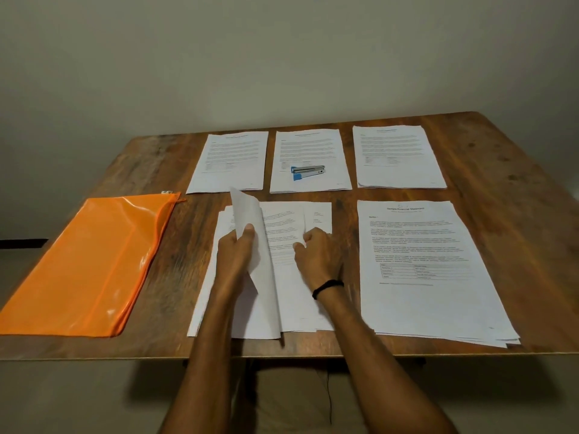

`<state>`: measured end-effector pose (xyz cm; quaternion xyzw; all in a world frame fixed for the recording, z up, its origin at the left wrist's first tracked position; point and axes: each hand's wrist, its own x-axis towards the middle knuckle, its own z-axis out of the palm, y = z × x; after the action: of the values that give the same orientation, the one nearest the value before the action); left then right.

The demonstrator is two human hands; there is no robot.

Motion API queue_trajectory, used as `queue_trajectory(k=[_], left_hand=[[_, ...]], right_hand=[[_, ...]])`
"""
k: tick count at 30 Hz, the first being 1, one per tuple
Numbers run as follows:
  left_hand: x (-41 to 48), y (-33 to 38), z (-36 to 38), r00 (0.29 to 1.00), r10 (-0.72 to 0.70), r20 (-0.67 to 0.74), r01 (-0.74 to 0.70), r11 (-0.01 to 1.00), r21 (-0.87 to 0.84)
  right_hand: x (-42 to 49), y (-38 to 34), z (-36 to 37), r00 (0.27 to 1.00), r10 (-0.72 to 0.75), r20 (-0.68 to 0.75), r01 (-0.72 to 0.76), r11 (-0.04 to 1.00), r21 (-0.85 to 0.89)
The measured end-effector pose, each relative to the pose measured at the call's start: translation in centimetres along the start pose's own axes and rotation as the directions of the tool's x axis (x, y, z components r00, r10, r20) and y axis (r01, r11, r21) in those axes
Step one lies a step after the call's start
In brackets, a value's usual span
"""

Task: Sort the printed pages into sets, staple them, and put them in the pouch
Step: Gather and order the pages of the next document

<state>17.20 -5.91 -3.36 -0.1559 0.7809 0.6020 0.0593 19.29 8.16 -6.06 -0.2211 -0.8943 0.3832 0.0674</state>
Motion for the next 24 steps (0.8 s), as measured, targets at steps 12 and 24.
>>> queue_trajectory(k=[12, 24], left_hand=[[0.6, -0.5, 2.1, 0.990, 0.028, 0.140, -0.087, 0.898, 0.432], [-4.4, 3.7, 7.9, 0.948, 0.225, 0.225, -0.275, 0.936, 0.222]], right_hand=[[0.2, 1.0, -4.8, 0.983, -0.030, -0.181, 0.068, 0.976, 0.208], [3.4, 9.6, -16.5, 0.926, 0.301, -0.227, -0.153, 0.850, 0.503]])
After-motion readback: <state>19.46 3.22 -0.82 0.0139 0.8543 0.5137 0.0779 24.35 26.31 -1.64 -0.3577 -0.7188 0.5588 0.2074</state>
